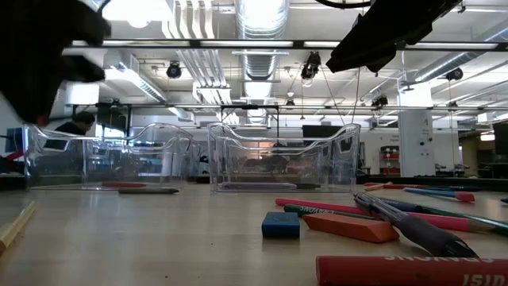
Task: Sort crayons/erasers/pens/pencils in bins
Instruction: Put the left green pencil into the top left transparent bin
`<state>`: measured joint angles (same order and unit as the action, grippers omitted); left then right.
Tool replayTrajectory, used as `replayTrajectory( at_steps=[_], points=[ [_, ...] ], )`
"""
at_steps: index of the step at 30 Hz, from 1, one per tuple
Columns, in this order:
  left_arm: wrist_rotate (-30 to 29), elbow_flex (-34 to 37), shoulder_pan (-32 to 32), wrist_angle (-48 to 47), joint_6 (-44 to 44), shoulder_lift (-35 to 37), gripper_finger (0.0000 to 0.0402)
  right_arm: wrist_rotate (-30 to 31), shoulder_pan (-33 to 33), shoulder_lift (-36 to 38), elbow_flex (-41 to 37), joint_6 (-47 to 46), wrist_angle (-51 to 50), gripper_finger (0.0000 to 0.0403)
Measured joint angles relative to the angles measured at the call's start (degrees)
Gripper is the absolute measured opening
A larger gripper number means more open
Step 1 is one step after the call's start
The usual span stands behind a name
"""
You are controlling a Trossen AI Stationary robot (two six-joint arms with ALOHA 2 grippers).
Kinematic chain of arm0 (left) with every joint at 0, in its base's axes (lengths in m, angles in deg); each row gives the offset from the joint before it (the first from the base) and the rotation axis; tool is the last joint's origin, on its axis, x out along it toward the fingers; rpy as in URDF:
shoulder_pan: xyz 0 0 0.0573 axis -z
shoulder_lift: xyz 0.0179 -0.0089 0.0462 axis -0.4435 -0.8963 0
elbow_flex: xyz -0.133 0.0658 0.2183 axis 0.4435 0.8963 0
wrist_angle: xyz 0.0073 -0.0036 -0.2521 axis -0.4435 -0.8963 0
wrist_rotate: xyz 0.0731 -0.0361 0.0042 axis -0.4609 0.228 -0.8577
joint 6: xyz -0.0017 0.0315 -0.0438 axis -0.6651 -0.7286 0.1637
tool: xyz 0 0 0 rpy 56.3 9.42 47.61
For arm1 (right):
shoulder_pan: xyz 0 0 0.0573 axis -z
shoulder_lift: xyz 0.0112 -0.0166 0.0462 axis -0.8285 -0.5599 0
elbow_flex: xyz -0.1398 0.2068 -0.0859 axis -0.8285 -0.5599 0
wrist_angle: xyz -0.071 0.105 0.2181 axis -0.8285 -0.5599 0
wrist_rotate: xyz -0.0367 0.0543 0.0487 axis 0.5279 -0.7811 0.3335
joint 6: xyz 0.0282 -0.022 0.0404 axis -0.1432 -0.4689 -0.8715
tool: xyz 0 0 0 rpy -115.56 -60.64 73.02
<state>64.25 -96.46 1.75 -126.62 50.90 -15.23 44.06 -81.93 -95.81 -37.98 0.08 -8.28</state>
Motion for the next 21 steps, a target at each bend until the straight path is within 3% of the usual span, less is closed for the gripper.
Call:
replayTrajectory(
  at_steps=[2,6,9,15,21],
  points=[
    [-5.08,-4.06,0.0,-5.03,-0.82,1.99,0.001,0.07,0.0,0.0,0.02,0.0,0.01,0.0128],
    [-20.57,-11.3,-1.18,-15.99,-0.58,6.5,0.0009,0.92,0.02,0.0,0.0,-0.02,0.01,0.0128],
    [-26.95,-13.73,-5.07,-20.71,-0.69,10.12,0.0009,0.95,0.02,0.0,0.01,-0.02,-0.02,0.0128],
    [-27.8,-12.44,-24.53,-21.53,-7.33,14.67,0.0009,0.99,0.02,0.0,0.02,0.42,0.07,0.0128],
    [-24.7,-11.4,-49.65,-21.37,-15.75,11.72,0.0008,1.01,0.02,0.0,0.0,0.59,0.25,0.0128]
  ],
)
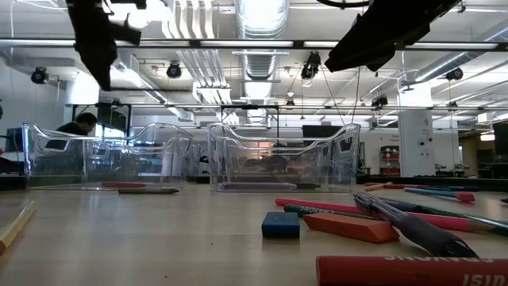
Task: Sort crayons/erasers/pens/pencils in bins
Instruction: Put the left green pencil into the top left transparent bin, then move the left gray crayon to the bottom left
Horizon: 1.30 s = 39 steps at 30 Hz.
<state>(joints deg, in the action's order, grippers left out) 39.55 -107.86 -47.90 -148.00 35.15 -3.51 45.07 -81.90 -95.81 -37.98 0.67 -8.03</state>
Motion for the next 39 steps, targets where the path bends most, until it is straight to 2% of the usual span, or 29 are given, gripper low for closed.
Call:
replayTrajectory(
  at_steps=[3,7,15,18,21,25,27,28,31,32,33,36,39],
  points=[
    [0.19,0.02,-9.21,0.18,-5.14,-4.13,0.0008,0.0,0.0,0.0,0.0,0.04,0.08,0.0128],
    [0.33,0.0,-16.32,2.74,-11.78,-10.83,0.0008,0.0,0.0,0.0,0.0,0.13,0.08,0.0128],
    [-0.12,-0.46,-18.57,11.04,-19.99,-20.84,0.0015,-0.02,-0.02,0.0,0.0,0.13,-0.27,0.0128],
    [-0.15,-0.46,-18.57,11.73,-22.32,-22.13,0.0043,-0.05,-0.04,0.0,0.0,-0.11,-0.29,0.0128],
    [-1.71,-0.53,-18.59,11.74,-22.42,-22.4,0.0088,-0.06,-0.04,0.0,0.0,-0.26,-0.29,0.0128],
    [-5.25,-0.62,-18.61,11.71,-22.47,-20.41,0.0155,-0.05,-0.04,0.0,0.0,-1.06,-0.29,0.0128],
    [-4.29,-0.86,-18.39,11.3,-21.27,-18.1,0.0183,-0.07,-0.04,0.0,0.0,-1.38,-0.29,0.0128],
    [-1.06,-1.39,-17.91,11.09,-20.21,-16.56,0.0194,-0.07,-0.04,0.0,0.0,-1.38,-0.27,0.0128],
    [15.92,-2.41,-15.06,12.88,-17.32,-9.85,0.0209,-0.01,-0.02,0.0,0.0,-1.31,-0.27,0.0128],
    [19.59,-2.29,-13.41,13.93,-16.06,-7.08,0.021,0.17,0.0,0.0,0.0,-1.31,-0.27,0.0128],
    [21.73,-1.81,-11.21,15.55,-14.75,-4.3,0.021,0.79,0.07,0.0,0.0,-1.29,-0.27,0.0128],
    [22.25,1.05,-2.25,19.81,-9.6,3.99,0.0204,1.98,0.07,0.0,0.0,-1.25,-0.24,0.0128],
    [22.4,5.85,10.2,26.7,-1.7,9.96,0.0195,2.01,0.07,0.0,0.0,-1.36,-0.24,0.0128]
  ],
)
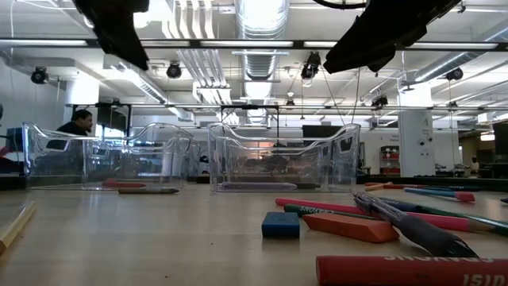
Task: Sort crayons/erasers/pens/pencils in bins
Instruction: Move the left gray crayon to the bottom left
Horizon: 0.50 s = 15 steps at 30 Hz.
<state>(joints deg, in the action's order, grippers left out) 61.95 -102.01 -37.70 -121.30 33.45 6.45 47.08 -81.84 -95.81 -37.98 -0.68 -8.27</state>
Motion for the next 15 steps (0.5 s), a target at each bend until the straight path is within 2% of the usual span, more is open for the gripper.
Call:
replayTrajectory(
  at_steps=[2,6,8,11,15],
  points=[
    [-2.09,4.06,9.83,5.03,4.15,2.13,0.0189,0.0,0.0,0.0,0.01,0.0,0.08,0.0128],
    [-15.7,11.33,27.11,11.12,10.72,1.3,0.0177,0.0,0.0,0.0,0.0,0.0,0.18,0.0128],
    [-19.66,13.4,32.98,13.25,13.95,-1.23,0.0171,0.0,0.0,0.0,0.0,0.0,0.16,0.0128],
    [-21.64,14.87,37.97,16.45,18.24,-6.52,0.0165,0.0,0.0,0.0,0.0,0.09,0.17,0.0128],
    [-22.46,14.99,39.05,16.9,22.36,-14.9,0.0158,0.0,0.0,0.0,0.0,0.55,0.18,0.0128]
  ],
)
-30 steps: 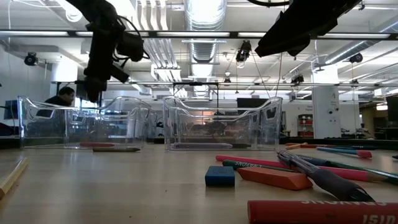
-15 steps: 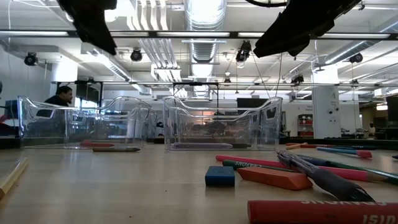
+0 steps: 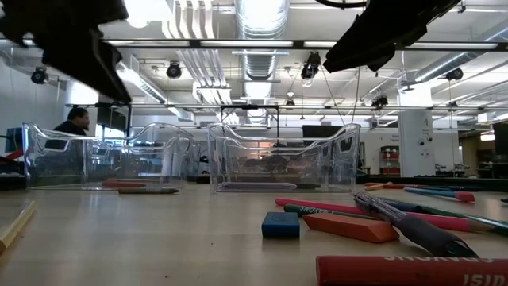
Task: Sort crayons/erasers/pens/pencils in bins
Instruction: Move the left gray crayon to the bottom left
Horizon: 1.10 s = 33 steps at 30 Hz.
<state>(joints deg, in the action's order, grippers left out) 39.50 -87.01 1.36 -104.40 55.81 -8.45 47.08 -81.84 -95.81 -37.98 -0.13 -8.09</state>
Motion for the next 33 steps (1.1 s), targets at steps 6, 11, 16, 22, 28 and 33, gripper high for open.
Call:
replayTrajectory(
  at_steps=[6,11,16,22,28,33],
  points=[
    [0.02,-1.37,-1.73,0.24,2.51,-11.91,0.0154,-0.02,-0.11,0.0,0.0,-0.02,-0.05,0.0128],
    [-0.05,-3.07,-3.64,3.92,2.19,-18.61,0.0154,-0.02,-0.11,0.0,0.0,0.04,-0.21,0.0128],
    [-0.03,-4.68,-6.12,6.43,-4.45,-23.08,0.0154,-0.02,-0.11,0.0,0.0,0.04,-0.18,0.0128],
    [1.57,-5.57,-9.55,7.94,-13.11,-25.73,0.0154,-0.02,-0.11,0.0,0.0,0.07,-0.21,0.0128],
    [5.91,-5.46,-13.35,12.52,-19.25,-25.69,0.0154,-0.02,-0.11,0.0,0.0,0.09,-0.21,0.0128],
    [9.07,-5.46,-16.36,13.53,-22.2,-25.71,0.0154,-0.04,-0.11,0.0,0.0,0.43,-0.21,0.0128]
  ],
)
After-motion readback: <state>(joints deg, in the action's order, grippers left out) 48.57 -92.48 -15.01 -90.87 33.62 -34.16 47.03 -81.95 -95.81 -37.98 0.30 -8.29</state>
